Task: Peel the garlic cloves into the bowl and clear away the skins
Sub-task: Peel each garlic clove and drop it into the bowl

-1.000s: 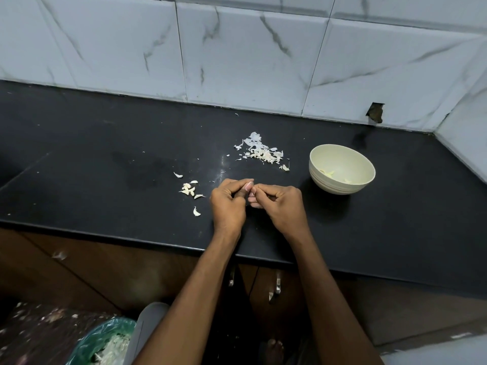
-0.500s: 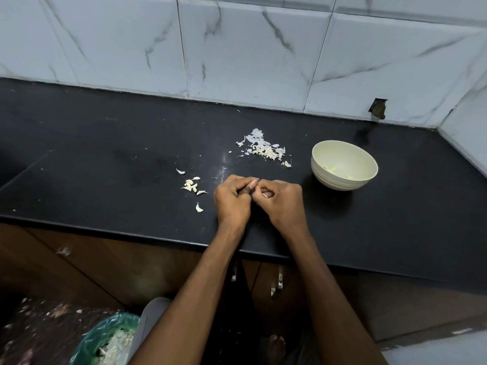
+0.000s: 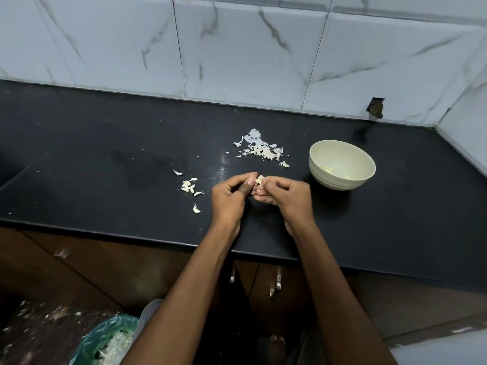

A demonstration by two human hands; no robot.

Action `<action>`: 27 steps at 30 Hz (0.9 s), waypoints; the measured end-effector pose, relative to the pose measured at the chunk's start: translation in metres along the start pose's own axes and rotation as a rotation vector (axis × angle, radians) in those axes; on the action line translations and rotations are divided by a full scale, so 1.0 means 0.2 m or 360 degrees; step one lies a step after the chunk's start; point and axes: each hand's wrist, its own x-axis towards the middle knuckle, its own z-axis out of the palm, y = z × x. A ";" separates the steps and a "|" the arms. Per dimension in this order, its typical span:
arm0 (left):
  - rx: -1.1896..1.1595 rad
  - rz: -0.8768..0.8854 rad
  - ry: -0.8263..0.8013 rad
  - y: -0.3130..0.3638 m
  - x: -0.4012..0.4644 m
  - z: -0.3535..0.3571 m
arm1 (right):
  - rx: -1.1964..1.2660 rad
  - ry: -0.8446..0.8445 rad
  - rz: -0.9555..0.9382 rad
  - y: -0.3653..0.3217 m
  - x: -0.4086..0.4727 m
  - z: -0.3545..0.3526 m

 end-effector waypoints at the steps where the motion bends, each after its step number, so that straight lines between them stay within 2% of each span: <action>1: -0.0010 0.0000 0.0005 0.00 0.00 0.00 | 0.0011 0.0007 0.0003 0.00 0.00 0.00; 8: 0.0027 0.0051 0.0082 -0.01 0.00 0.00 | 0.0072 0.0011 0.0069 0.00 0.02 -0.01; 11: 0.0091 0.0065 0.0118 -0.02 0.00 0.00 | 0.0023 -0.0072 0.0015 0.01 0.01 0.00; 16: 0.0113 0.0101 0.0110 -0.01 0.00 0.00 | -0.0115 -0.0023 -0.0105 0.04 0.02 0.00; 27: 0.0019 -0.0016 -0.0012 0.00 0.01 -0.01 | 0.0069 -0.0205 0.0087 0.02 0.04 -0.03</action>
